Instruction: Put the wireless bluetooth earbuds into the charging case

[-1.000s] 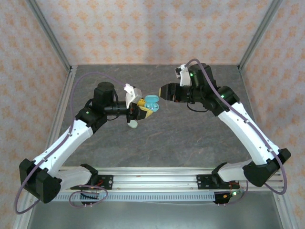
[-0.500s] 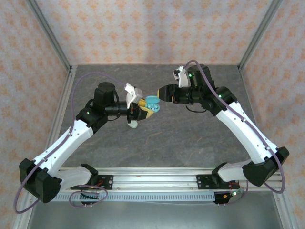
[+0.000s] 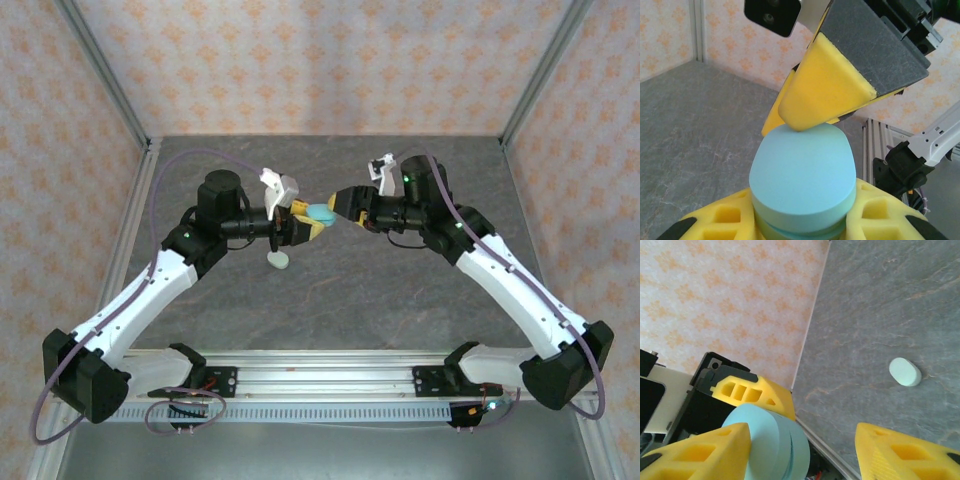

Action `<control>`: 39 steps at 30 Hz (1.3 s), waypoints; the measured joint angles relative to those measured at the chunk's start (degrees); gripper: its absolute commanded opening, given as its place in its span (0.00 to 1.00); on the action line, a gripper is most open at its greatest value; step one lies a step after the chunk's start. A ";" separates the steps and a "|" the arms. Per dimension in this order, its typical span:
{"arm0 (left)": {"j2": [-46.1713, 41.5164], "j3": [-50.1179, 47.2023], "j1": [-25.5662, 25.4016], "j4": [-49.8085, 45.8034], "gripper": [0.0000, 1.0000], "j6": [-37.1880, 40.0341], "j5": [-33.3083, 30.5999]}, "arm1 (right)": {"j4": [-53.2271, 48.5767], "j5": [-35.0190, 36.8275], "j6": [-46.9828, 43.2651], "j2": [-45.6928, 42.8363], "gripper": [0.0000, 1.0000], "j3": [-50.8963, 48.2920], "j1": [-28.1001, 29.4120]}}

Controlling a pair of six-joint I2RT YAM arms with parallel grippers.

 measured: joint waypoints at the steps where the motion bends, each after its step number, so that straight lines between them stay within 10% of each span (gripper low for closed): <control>1: 0.00 0.00 0.00 0.68 0.29 -0.70 -0.07 | 1.29 -0.24 1.11 0.00 0.58 -0.35 0.00; 12: 1.92 0.02 -0.02 6.14 0.31 -5.49 -1.07 | 9.94 -2.82 9.68 -0.09 0.55 -2.95 0.22; 22: 2.34 0.98 0.04 6.14 0.34 -5.42 -1.95 | 12.52 -3.58 14.08 -0.09 0.29 -3.76 0.20; 39: -0.20 1.75 -0.39 -3.23 0.66 3.72 -2.58 | 16.52 -4.42 18.21 0.42 0.21 -5.81 -0.26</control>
